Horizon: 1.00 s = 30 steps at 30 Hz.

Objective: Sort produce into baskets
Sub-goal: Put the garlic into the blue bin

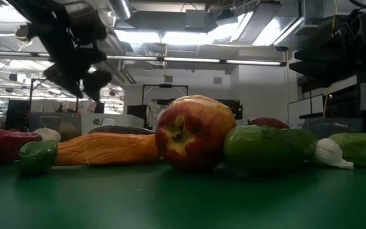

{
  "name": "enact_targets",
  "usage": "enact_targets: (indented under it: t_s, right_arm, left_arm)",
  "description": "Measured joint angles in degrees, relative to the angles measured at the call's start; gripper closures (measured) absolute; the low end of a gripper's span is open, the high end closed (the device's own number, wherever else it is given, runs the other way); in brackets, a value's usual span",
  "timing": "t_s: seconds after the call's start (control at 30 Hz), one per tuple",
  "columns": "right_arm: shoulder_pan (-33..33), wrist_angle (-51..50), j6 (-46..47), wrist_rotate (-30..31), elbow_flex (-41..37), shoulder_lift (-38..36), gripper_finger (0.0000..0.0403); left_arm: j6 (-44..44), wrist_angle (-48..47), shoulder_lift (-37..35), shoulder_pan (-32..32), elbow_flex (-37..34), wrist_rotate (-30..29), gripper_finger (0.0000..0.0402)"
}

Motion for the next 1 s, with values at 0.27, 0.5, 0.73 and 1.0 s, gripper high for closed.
enact_targets:
  t_s: [0.27,0.5,0.73,1.0]
  right_arm:
    - [-0.01,-0.78,0.00,0.00,0.00,0.02,0.0185]
    - [-0.01,-0.74,0.00,0.00,0.00,0.00,0.0185]
    - [-0.02,-0.69,0.00,0.44,0.00,0.02,0.0185]
    - [-0.02,-0.67,0.02,0.44,0.00,0.00,0.0185]
  left_arm:
    - [11.64,2.62,-2.70,-14.55,0.62,27.34,0.0103]
    - [8.76,0.71,-2.64,-26.14,0.62,32.10,0.0103]
    - [7.21,0.43,-2.64,-33.24,0.59,29.99,0.0105]
    - [3.60,2.38,-2.61,-35.92,-6.81,25.84,0.0120]
